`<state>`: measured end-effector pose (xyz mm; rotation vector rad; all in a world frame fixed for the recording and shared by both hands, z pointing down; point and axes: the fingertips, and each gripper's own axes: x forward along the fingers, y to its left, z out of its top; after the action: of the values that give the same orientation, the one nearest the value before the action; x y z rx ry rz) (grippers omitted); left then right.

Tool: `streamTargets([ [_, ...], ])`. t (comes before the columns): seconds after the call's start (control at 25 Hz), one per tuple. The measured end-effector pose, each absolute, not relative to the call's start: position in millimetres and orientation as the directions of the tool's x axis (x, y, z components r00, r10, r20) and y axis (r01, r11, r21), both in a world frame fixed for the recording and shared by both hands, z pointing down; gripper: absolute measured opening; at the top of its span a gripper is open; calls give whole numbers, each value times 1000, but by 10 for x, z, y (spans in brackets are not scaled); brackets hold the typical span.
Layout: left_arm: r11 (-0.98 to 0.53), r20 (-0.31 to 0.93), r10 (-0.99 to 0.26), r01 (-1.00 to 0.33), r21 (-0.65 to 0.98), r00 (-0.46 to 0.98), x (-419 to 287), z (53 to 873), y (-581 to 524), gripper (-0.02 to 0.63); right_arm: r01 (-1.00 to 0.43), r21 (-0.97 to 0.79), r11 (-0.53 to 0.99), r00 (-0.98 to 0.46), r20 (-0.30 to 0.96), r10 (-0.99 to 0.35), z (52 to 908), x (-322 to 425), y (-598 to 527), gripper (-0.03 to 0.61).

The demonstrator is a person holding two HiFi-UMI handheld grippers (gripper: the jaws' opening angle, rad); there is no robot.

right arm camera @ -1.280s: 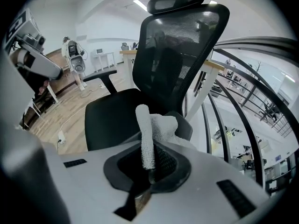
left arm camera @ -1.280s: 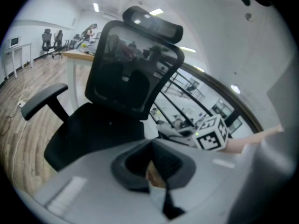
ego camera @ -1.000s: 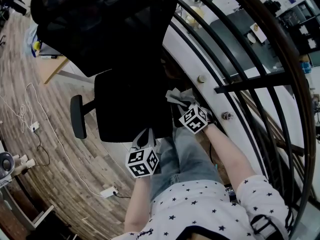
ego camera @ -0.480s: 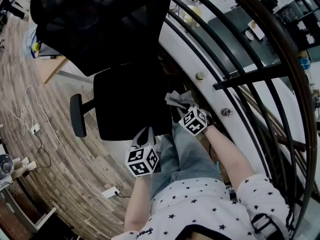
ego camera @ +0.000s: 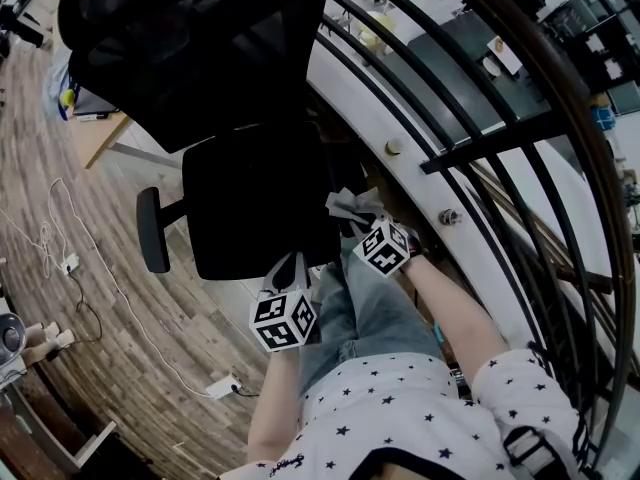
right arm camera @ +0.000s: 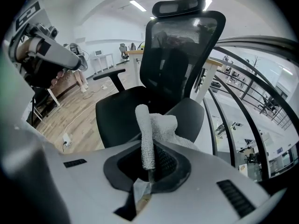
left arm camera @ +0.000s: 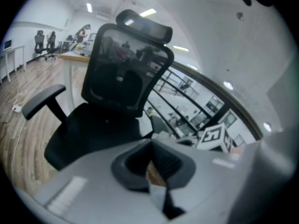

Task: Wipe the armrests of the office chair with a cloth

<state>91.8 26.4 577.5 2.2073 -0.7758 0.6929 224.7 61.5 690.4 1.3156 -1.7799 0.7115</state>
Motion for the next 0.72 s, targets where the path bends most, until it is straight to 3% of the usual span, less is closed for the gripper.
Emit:
streamTargets([
  [0.72,-596,652,-318,-680,427,688,825,5734,339,8,-950,3,312,-158,858,-490,6875,2004,876,25],
])
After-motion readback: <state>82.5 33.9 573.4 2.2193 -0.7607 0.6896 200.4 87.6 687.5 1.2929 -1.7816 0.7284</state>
